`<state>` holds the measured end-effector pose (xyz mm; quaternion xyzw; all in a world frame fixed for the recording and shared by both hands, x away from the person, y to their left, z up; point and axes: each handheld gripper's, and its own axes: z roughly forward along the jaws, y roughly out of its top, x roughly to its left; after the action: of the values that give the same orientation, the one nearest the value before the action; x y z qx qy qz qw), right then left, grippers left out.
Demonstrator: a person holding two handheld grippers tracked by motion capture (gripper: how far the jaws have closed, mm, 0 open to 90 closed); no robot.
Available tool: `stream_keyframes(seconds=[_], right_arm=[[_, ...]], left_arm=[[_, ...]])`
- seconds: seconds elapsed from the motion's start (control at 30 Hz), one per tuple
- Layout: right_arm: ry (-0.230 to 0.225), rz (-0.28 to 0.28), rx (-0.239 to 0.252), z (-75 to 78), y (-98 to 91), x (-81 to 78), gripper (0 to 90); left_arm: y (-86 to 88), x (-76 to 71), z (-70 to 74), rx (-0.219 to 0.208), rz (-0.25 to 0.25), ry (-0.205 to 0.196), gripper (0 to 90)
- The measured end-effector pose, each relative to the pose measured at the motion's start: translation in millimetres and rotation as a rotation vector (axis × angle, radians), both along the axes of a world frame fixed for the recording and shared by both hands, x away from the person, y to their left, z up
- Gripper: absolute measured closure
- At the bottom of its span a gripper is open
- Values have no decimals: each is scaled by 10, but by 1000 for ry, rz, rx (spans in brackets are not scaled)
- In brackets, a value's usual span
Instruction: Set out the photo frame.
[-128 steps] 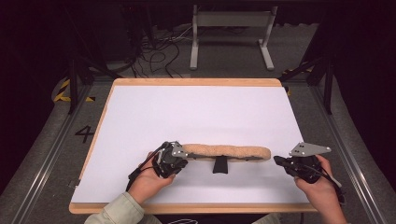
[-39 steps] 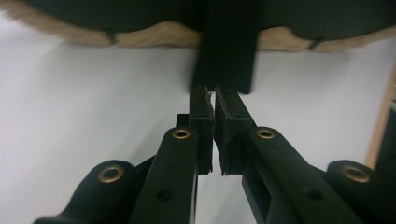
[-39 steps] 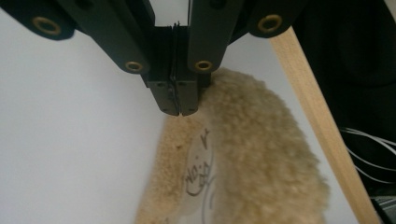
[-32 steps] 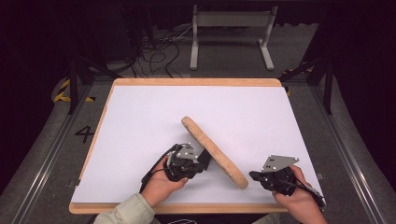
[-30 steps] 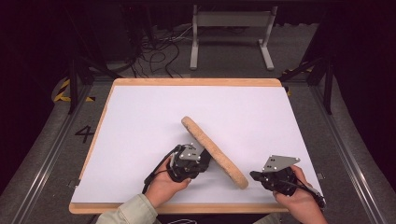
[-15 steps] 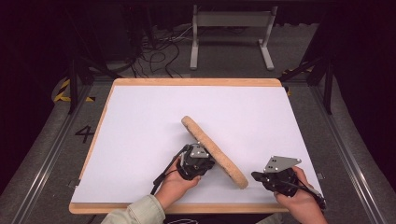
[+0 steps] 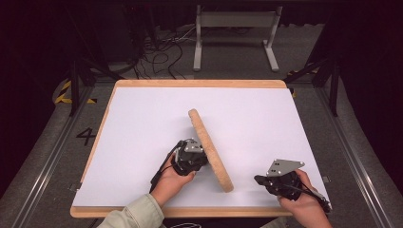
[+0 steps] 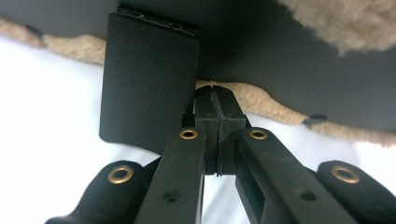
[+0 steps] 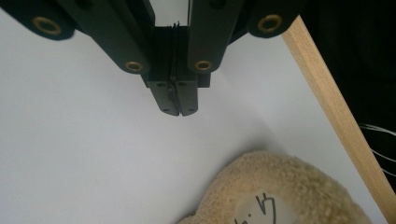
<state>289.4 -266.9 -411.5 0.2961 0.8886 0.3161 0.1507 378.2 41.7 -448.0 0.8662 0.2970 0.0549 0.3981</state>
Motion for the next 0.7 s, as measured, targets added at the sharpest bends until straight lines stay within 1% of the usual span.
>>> stream_keyframes(seconds=[0.07, 0.1, 0.13, 0.2, 0.23, 0.27, 0.33, 0.37, 0.4, 0.43, 0.5, 0.53, 0.6, 0.63, 0.7], right_arm=[[-3, 1, 1, -4, 19, -2, 900], [-8, 2, 1, -5, 28, -4, 900], [-11, 12, -2, -16, 71, -13, 900], [-11, 16, -2, -22, 91, -16, 900], [-11, 26, -2, -33, 123, -15, 900], [-14, 32, -4, -42, 157, -12, 900], [-12, 43, -2, -62, 223, 1, 900], [-14, 50, -2, -70, 248, 9, 900], [-14, 50, -2, -70, 248, 9, 900], [-14, 60, 1, -84, 303, 20, 900], [-17, 83, 1, -103, 395, 36, 900], [-20, 92, 1, -110, 440, 41, 900], [-35, 110, 6, -119, 527, 49, 900], [-38, 120, 8, -121, 571, 52, 900], [-42, 146, 11, -126, 656, 57, 900]], left_arm=[[26, 14, 5, -3, 25, 21, 900], [48, 43, 8, 8, 26, 2, 900], [81, 68, 7, 3, 42, 10, 900], [103, 85, 7, -1, 51, 12, 900], [119, 92, 8, -4, 57, 19, 900], [129, 87, 9, -14, 54, 23, 898], [155, 73, 30, -9, 38, 12, 874], [182, 44, 47, -18, 41, 11, 867], [182, 44, 47, -18, 41, 11, 858], [216, 26, 63, -14, 44, 9, 858], [283, 0, 75, -6, 51, 18, 854], [325, -22, 74, -11, 62, 31, 850], [392, -51, 74, -7, 72, 42, 849], [427, -71, 72, -13, 75, 44, 848], [529, -136, 90, -9, 79, 46, 840]])
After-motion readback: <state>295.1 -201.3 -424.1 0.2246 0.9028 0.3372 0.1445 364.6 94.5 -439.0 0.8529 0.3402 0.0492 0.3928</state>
